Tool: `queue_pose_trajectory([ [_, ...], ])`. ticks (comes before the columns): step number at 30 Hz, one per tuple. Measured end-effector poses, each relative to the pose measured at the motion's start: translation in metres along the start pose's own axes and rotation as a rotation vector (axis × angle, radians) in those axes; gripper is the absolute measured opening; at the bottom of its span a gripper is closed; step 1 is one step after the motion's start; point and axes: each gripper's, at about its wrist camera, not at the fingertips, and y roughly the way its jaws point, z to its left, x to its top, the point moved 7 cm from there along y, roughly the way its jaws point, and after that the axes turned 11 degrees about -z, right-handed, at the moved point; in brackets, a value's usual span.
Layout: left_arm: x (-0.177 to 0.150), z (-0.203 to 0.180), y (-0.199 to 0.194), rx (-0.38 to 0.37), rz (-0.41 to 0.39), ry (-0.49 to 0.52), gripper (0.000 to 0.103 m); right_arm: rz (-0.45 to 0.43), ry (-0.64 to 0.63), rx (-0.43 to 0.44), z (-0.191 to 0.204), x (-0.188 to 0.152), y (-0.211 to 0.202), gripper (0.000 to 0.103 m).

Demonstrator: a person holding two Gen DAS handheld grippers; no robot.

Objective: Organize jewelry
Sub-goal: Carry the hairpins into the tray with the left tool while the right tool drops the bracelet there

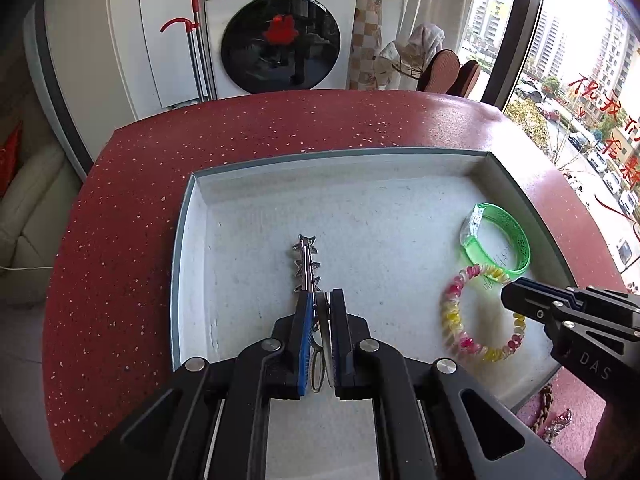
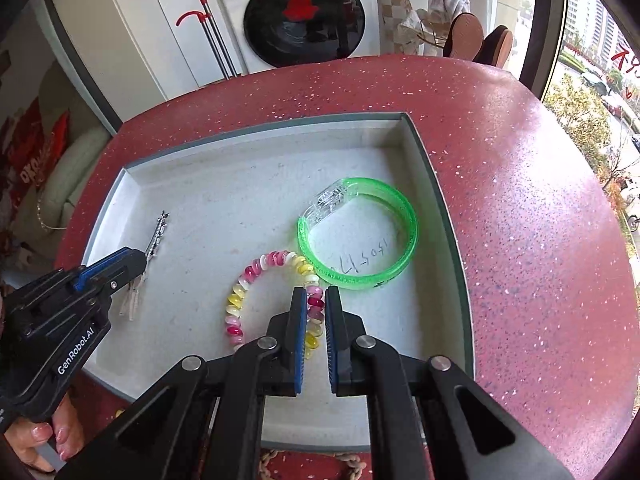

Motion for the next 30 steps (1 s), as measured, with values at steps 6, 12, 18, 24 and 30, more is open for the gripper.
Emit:
queue_pose_trajectory([
  [6,-0.002,-0.005,0.002,0.056,-0.021,0.066,0.025,0.001,-0.017,-0.022,-0.003,-0.005,0.005,0.01],
  [12,-0.002,-0.011,0.001,0.08,-0.038,0.126,0.025,-0.001,-0.018,-0.018,0.0,-0.005,-0.002,0.038],
  [18,-0.001,-0.008,-0.003,0.067,-0.037,0.088,0.025,-0.064,0.002,0.025,0.003,0.002,-0.028,0.051],
  [24,0.002,-0.008,-0.003,0.074,-0.039,0.085,0.026,-0.084,0.05,0.05,-0.005,0.001,-0.047,0.055],
  [30,0.008,-0.011,-0.015,0.064,-0.068,0.074,0.026,-0.105,0.067,0.058,-0.01,-0.002,-0.062,0.059],
])
